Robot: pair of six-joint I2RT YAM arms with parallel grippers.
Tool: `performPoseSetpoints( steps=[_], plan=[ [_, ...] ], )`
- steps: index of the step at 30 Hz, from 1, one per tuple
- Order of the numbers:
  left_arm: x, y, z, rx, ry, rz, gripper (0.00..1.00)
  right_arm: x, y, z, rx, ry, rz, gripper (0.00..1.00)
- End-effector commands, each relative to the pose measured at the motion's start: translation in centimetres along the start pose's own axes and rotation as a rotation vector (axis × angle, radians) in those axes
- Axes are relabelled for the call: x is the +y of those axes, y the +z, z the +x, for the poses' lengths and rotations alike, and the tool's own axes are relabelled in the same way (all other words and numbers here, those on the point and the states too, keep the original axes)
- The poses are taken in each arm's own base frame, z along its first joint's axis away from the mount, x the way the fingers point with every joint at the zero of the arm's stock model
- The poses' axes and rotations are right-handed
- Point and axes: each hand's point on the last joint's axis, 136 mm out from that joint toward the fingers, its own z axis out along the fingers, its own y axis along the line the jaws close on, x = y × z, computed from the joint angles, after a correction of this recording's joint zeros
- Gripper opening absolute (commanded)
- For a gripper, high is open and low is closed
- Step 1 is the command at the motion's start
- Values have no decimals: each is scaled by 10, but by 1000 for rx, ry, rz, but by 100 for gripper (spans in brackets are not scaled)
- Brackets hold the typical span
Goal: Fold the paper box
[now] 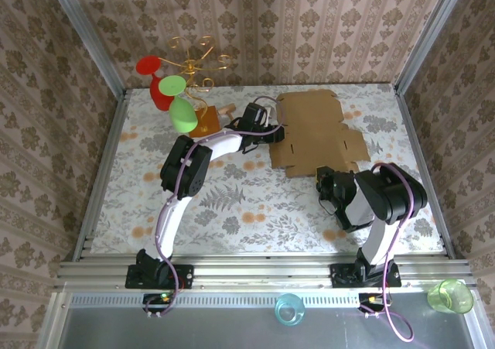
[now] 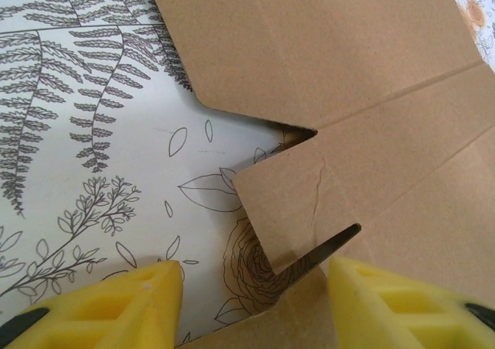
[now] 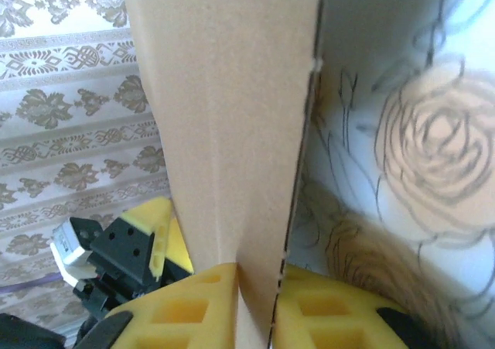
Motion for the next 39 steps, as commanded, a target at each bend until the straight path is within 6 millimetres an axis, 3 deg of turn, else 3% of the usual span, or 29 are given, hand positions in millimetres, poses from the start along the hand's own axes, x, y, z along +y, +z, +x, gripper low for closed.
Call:
performPoseSetpoints(
  steps=[1, 3, 6, 11, 17, 22, 28, 32, 35, 37, 39],
  plan=[
    [-10, -12, 9, 52, -26, 9, 53, 3, 6, -16, -83, 1, -5, 6],
    [-16, -19, 6, 35, -20, 15, 56, 6, 7, -16, -86, 7, -14, 0],
    [-26, -39, -3, -9, -9, 10, 62, 17, 5, -17, -92, 3, -33, 0],
    [-38, -93, -20, -124, -23, -17, 69, 53, -11, -13, -81, -62, -36, 0],
    [-48, -152, -24, -222, -23, -69, 69, 147, -73, -14, -152, -317, -43, 0],
    [-61, -198, -30, -301, 1, -103, 69, 216, -121, -6, -130, -423, -95, 0],
    [-72, -251, -36, -359, 23, -137, 68, 276, -167, 12, -55, -498, -113, 0],
    [-74, -286, -38, -402, 21, -155, 67, 300, -195, 26, -7, -486, -102, 0],
    [-74, -303, -35, -389, 11, -168, 66, 305, -208, 32, 2, -438, -82, 0],
    [-71, -307, -33, -367, -15, -163, 64, 307, -201, 37, 15, -383, -78, 0],
    [-66, -308, -31, -344, -47, -157, 63, 305, -179, 39, 15, -342, -54, 0]
  ],
)
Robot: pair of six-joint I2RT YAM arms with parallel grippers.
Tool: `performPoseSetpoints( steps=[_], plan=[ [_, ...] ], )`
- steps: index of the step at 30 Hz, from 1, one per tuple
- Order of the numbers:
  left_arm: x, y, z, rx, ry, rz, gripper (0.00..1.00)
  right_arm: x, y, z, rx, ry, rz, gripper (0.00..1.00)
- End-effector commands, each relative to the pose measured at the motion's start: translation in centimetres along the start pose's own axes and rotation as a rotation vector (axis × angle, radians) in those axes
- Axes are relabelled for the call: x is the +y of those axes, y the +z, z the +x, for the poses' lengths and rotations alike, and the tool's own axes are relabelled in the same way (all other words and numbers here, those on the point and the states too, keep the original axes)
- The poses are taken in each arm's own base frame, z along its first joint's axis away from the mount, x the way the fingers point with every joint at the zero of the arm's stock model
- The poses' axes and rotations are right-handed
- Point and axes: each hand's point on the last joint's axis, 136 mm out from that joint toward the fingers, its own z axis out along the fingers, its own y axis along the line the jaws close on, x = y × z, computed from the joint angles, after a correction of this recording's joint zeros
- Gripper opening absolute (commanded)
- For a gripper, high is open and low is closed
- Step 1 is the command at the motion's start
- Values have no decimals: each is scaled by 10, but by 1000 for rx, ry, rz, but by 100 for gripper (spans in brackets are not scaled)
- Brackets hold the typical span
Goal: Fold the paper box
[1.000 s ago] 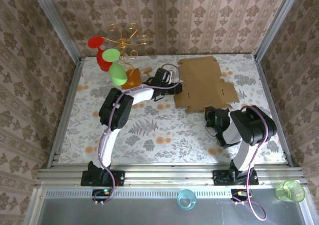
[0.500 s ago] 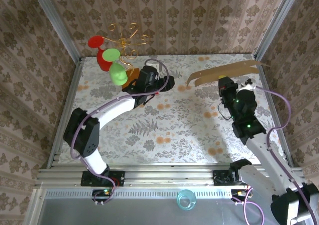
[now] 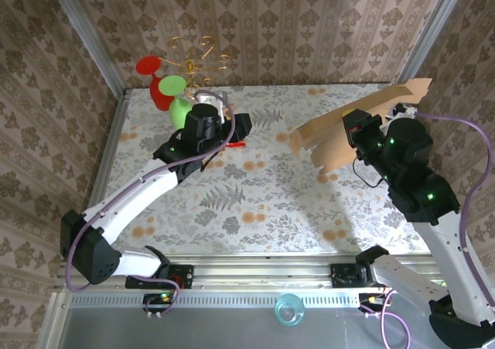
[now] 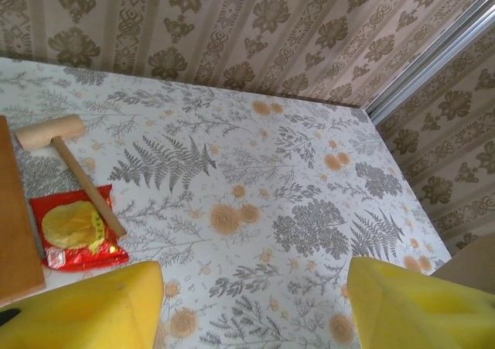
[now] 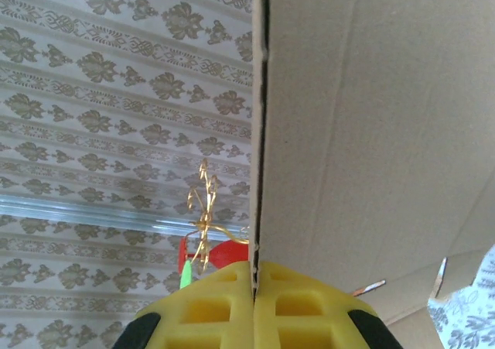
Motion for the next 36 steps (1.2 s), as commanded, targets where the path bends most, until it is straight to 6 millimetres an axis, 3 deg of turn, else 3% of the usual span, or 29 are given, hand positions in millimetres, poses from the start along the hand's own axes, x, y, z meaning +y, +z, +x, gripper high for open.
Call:
performPoseSetpoints(
  steps=[1, 6, 10, 20, 25, 36],
  plan=[
    [18, -1, 13, 84, -44, -48, 63, -31, 38, 10, 10, 69, 150, 0],
    [15, -4, 15, 122, -79, -36, 62, -64, 108, 34, 53, 129, 245, 0],
    [-9, -10, 17, 128, -108, 21, 60, -77, 135, 47, 70, 183, 226, 0],
    [-57, 8, 32, 137, -395, 172, 57, -93, 145, 55, 101, 212, 216, 0],
    [-76, 8, 34, 142, -469, 215, 56, -101, 147, 58, 114, 239, 181, 0],
    [-108, 15, 49, 221, -562, 285, 56, -77, 138, 52, 130, 252, 43, 0]
  ],
)
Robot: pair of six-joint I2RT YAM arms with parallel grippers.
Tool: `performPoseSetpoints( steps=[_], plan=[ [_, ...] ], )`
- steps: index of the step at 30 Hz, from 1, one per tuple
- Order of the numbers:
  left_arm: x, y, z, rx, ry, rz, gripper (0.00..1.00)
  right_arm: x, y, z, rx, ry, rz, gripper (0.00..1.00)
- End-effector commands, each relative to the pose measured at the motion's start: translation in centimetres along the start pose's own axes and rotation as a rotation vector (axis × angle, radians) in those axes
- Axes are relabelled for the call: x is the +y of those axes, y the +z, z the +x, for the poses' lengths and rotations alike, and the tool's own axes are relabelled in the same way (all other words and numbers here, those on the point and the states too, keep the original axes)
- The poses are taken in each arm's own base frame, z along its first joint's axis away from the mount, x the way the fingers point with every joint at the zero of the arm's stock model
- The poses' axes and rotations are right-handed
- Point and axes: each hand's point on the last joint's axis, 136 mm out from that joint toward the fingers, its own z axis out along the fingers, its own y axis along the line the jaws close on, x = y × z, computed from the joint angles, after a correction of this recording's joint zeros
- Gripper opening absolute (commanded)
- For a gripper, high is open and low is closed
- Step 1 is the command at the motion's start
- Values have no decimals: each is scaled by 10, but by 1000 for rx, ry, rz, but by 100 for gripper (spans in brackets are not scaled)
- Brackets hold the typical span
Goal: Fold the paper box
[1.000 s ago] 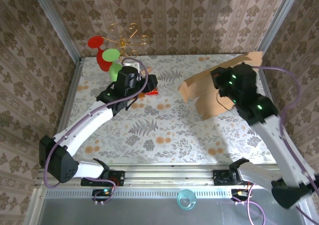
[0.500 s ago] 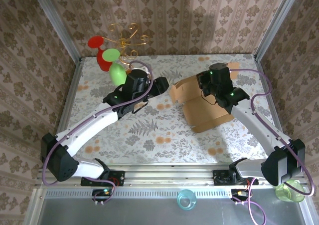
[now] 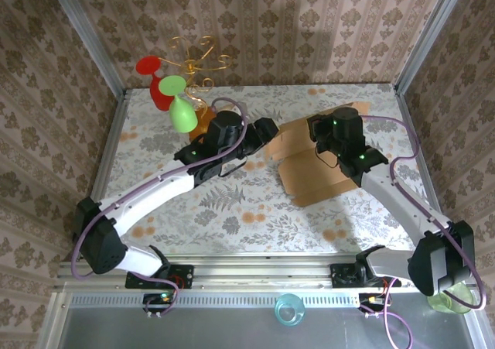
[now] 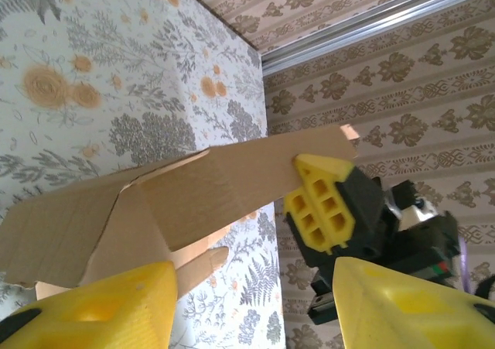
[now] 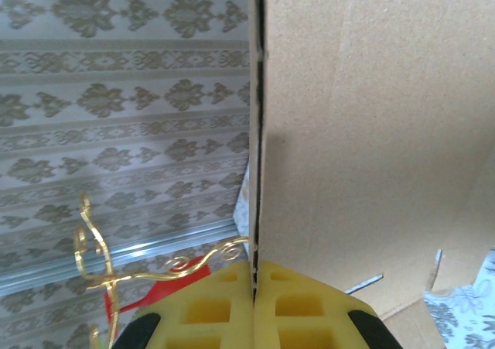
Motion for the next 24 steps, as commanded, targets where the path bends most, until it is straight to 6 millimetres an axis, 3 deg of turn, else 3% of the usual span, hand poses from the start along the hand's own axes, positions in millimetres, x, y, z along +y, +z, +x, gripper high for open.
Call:
performPoseSetpoints(
  steps=[1, 13, 19, 24],
  plan=[
    [-17, 6, 7, 25, -42, 48, 56, 28, -13, 0, 11, -1, -101, 0],
    [-30, 13, 5, 19, -59, 79, 52, 28, -22, 3, 24, -10, -124, 0],
    [-51, -22, 2, -46, 39, 63, 53, 23, -25, -5, -15, -27, -128, 0],
    [-55, -31, 3, -40, 63, 51, 53, 23, -24, -7, -27, -33, -137, 0]
  ],
)
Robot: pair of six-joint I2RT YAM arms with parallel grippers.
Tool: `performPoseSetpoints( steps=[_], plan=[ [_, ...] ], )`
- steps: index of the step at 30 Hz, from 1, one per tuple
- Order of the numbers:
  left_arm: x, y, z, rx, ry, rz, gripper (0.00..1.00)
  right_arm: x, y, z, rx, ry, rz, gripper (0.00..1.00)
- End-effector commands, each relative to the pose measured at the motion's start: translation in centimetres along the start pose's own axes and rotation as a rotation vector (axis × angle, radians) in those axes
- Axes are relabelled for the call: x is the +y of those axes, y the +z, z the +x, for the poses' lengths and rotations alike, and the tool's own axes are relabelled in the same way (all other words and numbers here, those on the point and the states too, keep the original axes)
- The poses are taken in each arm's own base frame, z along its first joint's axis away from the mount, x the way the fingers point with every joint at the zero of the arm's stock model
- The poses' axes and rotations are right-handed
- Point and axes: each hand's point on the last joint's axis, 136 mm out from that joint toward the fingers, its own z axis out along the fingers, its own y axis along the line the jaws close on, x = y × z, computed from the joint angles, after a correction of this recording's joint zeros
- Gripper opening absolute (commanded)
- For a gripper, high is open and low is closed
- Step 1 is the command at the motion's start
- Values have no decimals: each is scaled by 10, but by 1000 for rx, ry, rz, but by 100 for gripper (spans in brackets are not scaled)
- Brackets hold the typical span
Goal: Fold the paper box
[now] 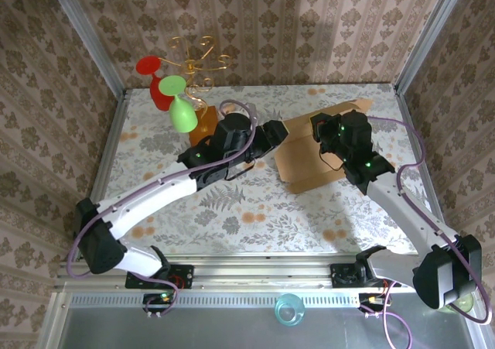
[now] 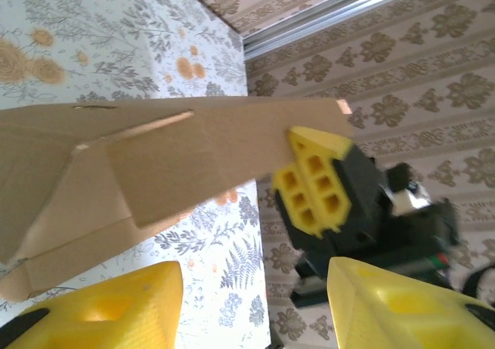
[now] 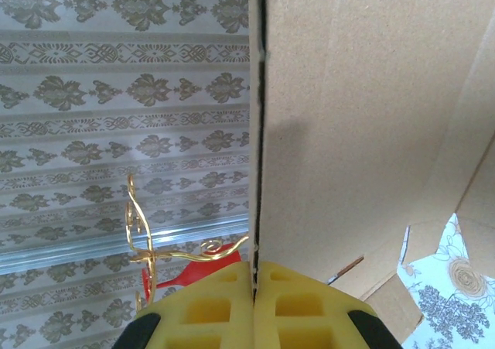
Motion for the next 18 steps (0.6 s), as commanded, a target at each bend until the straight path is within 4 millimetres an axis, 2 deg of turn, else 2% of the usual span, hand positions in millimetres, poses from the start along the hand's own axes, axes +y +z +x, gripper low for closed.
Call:
performPoseSetpoints(
  steps=[1, 4, 9, 13, 18],
  plan=[
    [-18, -18, -13, -41, 42, 14, 53, 10, -3, -6, -27, -24, -48, 0],
    [-24, -16, -15, -42, 48, 26, 53, 10, -2, -4, -21, -15, -52, 0],
    [-23, 6, -19, -23, 39, 15, 53, 10, -2, -2, -14, -8, -55, 0],
    [-16, 19, -15, -4, 15, -7, 53, 9, -3, -2, -16, -11, -55, 0],
    [-1, 25, -15, -24, -33, -54, 53, 8, -1, 0, -8, -1, -59, 0]
  ],
)
